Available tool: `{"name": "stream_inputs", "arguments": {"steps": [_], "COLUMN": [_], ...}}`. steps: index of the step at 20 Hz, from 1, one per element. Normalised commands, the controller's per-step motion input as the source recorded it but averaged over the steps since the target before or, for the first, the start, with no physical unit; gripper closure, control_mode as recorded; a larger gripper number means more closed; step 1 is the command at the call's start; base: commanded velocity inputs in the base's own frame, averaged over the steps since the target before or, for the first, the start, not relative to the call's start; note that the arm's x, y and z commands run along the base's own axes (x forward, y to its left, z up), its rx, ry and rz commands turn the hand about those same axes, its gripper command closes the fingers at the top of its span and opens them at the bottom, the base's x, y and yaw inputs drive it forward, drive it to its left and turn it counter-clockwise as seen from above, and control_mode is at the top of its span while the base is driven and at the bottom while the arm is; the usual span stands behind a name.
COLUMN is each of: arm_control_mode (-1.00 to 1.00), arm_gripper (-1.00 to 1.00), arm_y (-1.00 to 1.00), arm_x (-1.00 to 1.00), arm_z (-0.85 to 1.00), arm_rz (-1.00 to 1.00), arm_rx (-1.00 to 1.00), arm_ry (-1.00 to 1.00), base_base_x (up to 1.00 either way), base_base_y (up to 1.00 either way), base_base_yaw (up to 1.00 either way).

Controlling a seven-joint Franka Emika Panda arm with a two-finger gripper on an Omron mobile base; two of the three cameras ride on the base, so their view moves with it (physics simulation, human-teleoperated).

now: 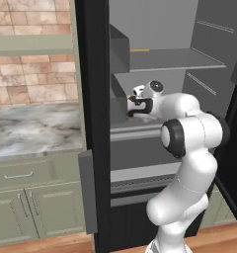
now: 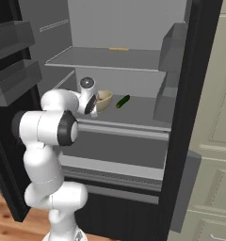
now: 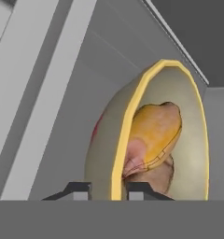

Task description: Pick the chicken drumstick and potato from their plates and place them in the bowl. Then put the bowl in the fridge.

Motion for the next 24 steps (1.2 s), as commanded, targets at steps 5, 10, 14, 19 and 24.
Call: {"name": "stream_inputs", "arguments": {"steps": [5,10,14,19,24], "arm_control_mode": [-1.0,-1.0,-1.0,-1.0,-1.0], "arm_gripper": [1.0,1.0,1.0,-1.0,-1.0], "arm_y": [0.18,0.08,0.0,0.0,0.0], "arm_x": [0.33,0.34,0.36,0.1,-0.02], "arm_z": [-0.4,-0.26,-0.09,0.0,0.14], "arm_rz": [0.0,0.0,0.02,0.03,0.04], "arm_rx": [0.12,0.1,0.01,0.0,0.0], "arm_ry": [-0.03,-0.02,-0.01,0.0,0.0], "base_base_x": [0.0,0.0,0.0,0.0,0.0], "base_base_y": [0.0,0.0,0.0,0.0,0.0], "base_base_yaw": [0.0,0.0,0.0,0.0,0.0]}}
